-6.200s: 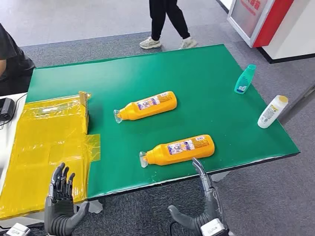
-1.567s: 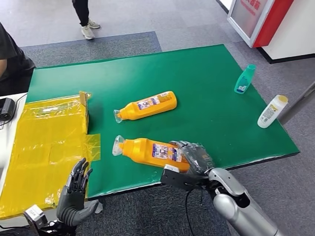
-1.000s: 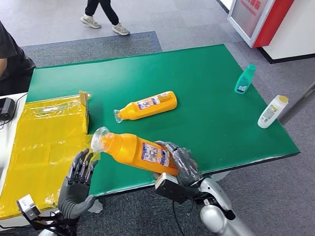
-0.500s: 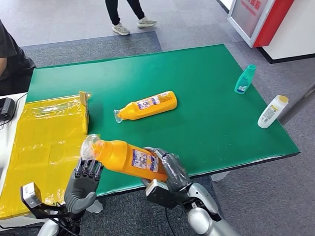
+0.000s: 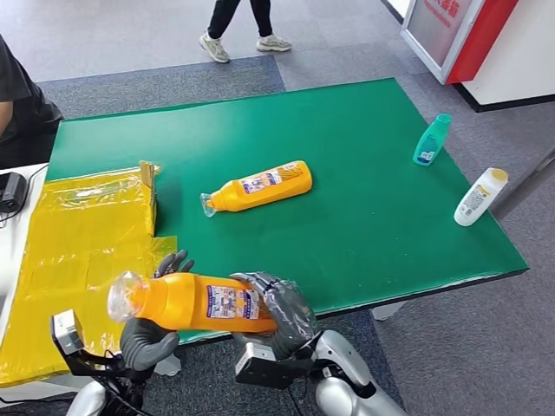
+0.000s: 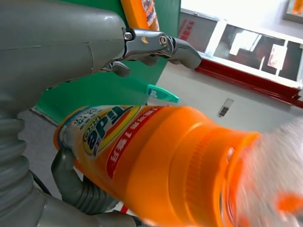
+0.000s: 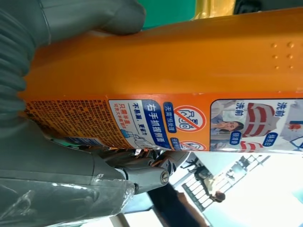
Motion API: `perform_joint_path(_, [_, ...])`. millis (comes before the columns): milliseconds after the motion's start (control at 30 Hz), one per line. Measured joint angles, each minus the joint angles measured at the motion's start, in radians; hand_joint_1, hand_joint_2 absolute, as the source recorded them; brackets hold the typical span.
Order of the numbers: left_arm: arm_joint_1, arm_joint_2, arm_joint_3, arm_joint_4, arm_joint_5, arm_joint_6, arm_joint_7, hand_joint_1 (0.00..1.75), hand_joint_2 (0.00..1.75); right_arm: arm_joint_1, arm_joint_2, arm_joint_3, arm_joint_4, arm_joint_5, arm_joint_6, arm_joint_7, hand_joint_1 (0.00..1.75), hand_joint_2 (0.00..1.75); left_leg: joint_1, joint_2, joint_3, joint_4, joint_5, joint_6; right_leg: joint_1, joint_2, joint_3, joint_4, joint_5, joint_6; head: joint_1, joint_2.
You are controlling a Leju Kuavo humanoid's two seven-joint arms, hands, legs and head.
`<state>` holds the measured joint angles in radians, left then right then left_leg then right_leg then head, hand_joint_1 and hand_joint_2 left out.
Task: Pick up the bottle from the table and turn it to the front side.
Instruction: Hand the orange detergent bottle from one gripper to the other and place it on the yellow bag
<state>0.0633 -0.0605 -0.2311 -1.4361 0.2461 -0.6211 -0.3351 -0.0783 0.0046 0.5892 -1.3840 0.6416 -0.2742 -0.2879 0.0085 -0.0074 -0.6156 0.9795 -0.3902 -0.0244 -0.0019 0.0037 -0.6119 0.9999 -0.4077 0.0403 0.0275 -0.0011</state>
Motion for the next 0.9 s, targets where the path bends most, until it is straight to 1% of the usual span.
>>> perform_joint_path(267, [0.0,0.007,-0.016,0.0,-0.004,0.007,0.012,0.0,1.75,-0.01,0.0,0.025,-0.006,0.009,0.001,0.004,1.75,1.75,0.0,0.0,0.0,0.0,0.0,0.0,0.0,0.0,0.0,0.0,0.0,0.0,0.0,0.0])
perform_joint_path(433, [-0.004,0.019,-0.035,0.001,-0.043,0.007,0.01,0.0,1.75,-0.027,0.0,0.043,-0.005,0.019,0.013,0.011,1.75,1.75,0.0,0.0,0.0,0.0,0.0,0.0,0.0,0.0,0.0,0.0,0.0,0.0,0.0,0.0])
perform_joint_path(733, [-0.022,0.037,-0.079,-0.001,-0.1,0.007,-0.052,0.0,1.75,-0.053,0.0,0.072,0.011,0.01,0.032,0.017,1.75,1.75,0.0,0.0,0.0,0.0,0.0,0.0,0.0,0.0,0.0,0.0,0.0,0.0,0.0,0.0])
perform_joint_path(900, [-0.027,0.043,-0.09,-0.008,-0.122,0.012,-0.069,0.0,1.75,-0.057,0.0,0.081,0.024,0.004,0.035,0.016,1.75,1.75,0.0,0.0,0.0,0.0,0.0,0.0,0.0,0.0,0.0,0.0,0.0,0.0,0.0,0.0])
